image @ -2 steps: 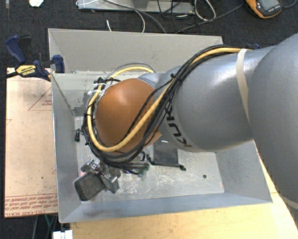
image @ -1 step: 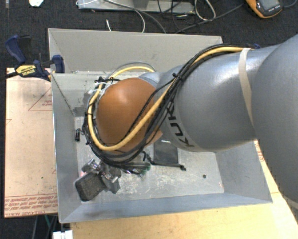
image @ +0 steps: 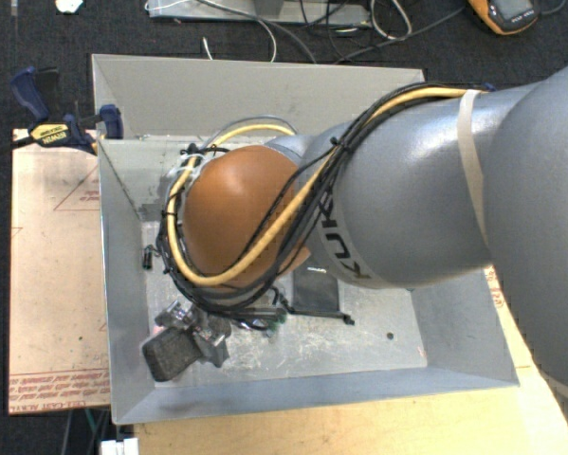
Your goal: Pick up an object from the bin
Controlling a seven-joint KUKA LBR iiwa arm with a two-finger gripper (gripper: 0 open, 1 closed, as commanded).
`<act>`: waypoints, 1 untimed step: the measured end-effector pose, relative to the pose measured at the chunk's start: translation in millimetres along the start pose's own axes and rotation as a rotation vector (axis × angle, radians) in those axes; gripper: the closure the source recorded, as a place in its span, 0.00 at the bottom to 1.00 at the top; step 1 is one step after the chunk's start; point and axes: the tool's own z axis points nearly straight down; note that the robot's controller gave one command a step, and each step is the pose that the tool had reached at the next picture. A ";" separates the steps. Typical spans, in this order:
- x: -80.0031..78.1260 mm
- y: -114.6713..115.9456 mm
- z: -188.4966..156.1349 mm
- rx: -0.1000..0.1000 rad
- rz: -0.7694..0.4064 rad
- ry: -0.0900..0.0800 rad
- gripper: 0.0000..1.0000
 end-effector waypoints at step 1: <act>-0.3 0.1 -6.9 0.000 0.001 -0.001 1.00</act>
Offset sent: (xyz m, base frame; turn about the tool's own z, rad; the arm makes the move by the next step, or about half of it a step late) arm -0.0001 0.0001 0.0249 0.0010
